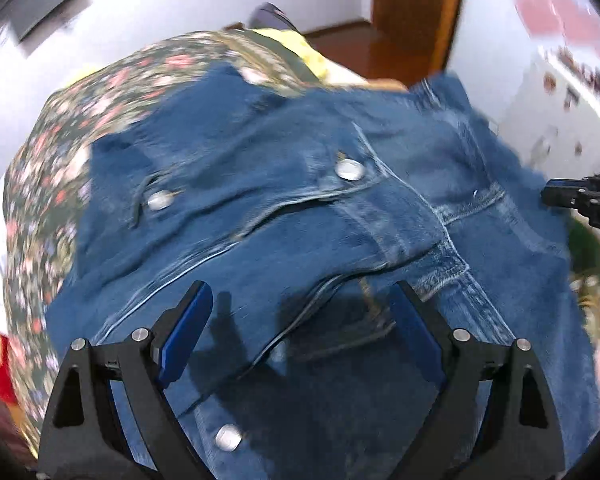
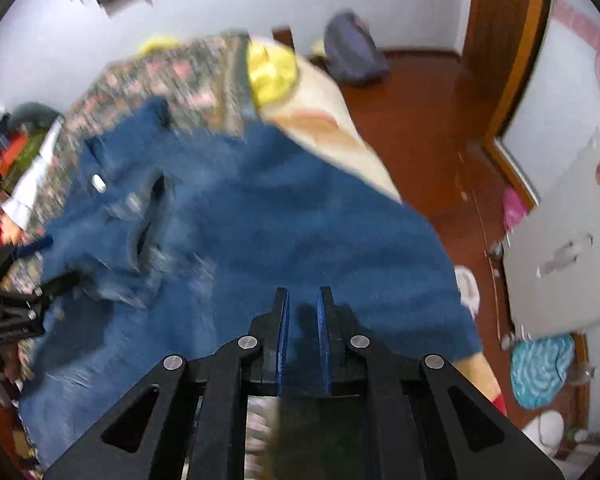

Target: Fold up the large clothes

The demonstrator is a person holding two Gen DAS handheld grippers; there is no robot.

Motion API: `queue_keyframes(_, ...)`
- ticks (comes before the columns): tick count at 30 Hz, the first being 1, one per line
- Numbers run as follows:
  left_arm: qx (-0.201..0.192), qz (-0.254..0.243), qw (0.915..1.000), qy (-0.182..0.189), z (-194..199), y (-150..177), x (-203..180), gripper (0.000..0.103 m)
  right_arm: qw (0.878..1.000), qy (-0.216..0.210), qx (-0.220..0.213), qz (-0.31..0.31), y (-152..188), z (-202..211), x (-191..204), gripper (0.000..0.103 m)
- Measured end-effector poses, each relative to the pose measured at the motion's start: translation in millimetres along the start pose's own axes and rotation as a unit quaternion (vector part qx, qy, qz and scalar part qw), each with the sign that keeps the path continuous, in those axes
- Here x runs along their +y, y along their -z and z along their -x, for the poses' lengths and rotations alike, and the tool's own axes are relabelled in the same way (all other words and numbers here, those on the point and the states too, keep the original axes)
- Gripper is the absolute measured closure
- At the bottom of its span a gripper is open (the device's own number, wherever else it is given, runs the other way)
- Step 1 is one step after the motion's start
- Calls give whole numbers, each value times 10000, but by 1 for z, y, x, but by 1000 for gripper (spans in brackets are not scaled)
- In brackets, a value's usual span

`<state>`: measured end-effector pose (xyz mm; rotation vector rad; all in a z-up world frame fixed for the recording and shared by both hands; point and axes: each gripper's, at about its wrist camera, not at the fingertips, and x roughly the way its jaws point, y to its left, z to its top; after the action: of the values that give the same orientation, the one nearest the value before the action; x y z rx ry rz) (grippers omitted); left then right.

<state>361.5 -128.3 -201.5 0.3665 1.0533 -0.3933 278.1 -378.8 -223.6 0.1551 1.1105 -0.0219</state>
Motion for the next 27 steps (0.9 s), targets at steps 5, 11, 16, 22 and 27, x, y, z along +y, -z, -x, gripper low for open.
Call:
queue_keyframes(5, 66, -262, 9992, -307, -27, -12, -17, 13, 9994, 44, 255, 214, 18, -28, -14, 93)
queue_keyframes(11, -325, -217, 9987, -336, -15, -15, -21, 63, 9986, 26, 251, 461, 20, -28, -18, 93)
queue_keyframes(16, -710, -25, 9968, -374, 11, -23, -17, 78, 9972, 296, 304, 611, 18, -29, -13, 93)
queue_keyframes(22, -919, 59, 9956, 199, 37, -37, -25, 78, 9947, 511, 215, 865, 23, -26, -12, 93)
queue_keyframes(27, -129, -74, 9986, 498, -5, -36, -41, 73, 9945, 665, 202, 788, 24, -24, -16, 93)
